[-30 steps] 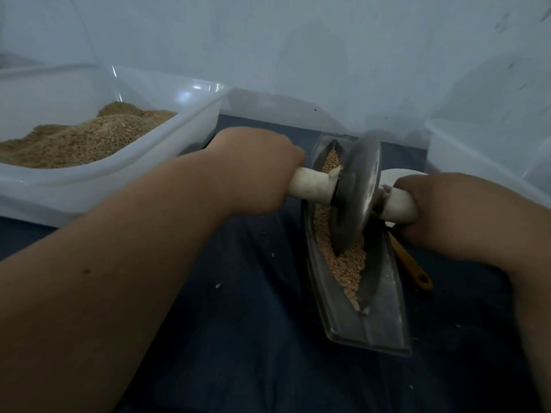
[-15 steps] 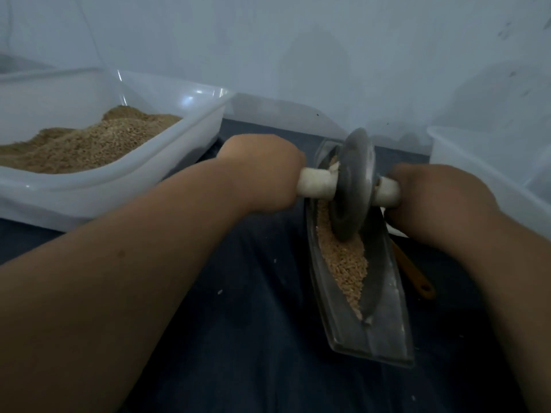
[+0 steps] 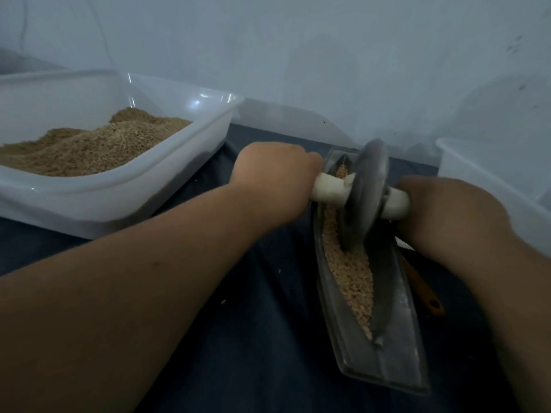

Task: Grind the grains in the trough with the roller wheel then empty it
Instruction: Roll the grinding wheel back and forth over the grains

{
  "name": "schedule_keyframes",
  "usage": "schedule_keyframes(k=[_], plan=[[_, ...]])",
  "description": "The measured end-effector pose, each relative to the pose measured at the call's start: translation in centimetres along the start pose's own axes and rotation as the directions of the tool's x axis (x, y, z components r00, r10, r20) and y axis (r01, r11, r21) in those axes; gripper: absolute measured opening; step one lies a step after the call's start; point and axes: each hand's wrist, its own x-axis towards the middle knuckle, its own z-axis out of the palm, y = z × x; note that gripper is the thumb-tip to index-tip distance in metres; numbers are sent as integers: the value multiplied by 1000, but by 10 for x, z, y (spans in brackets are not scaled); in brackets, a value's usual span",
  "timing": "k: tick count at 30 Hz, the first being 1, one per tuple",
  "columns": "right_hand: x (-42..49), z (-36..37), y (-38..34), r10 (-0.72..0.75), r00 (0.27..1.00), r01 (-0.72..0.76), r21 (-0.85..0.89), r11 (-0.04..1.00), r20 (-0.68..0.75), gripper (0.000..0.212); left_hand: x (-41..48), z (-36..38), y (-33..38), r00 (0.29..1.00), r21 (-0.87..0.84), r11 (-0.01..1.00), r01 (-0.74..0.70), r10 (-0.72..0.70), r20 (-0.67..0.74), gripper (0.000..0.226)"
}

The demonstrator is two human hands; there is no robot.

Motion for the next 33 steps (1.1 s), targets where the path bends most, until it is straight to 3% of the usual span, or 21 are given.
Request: schedule_keyframes(k=[4,6,11,14,17,19,23,28,33], plan=[[3,4,-8,8,971,-16,-32,999,-238,10,10,15,-2,996,-37,999,25,-28,-88,14],[3,5,-6,-3,978,-5,-37,999,-209,11,9,15,-4,997,-38,999,26,-29,-67,20],[-7,-10,4,-55,996,53,22,998,68,23,-1,-10,-7,986,-44,998,-37,43,159,23],[-18,-22,7,-87,966,75,60,995,245,14,-13,-29,-10,947,-95,988,-120,143,286,25],[-25,-25,6,-87,910,78,38,996,404,30,-21,-42,-10,923,-90,982,-164,185,339,30],[-22,-25,5,-86,899,61,71,996,429,31,-23,-43,-7,924,-66,988,-140,154,351,25],[-6,-26,1,-47,938,16,91,996,343,4,-7,-28,2,950,-21,999,-42,46,308,19],[23,-15,-4,90,970,-115,101,988,226,10,35,-13,-3,973,-6,1000,-9,11,232,17],[23,-17,-5,81,973,-100,79,992,218,16,40,-9,-2,980,-6,1000,-18,19,198,18]])
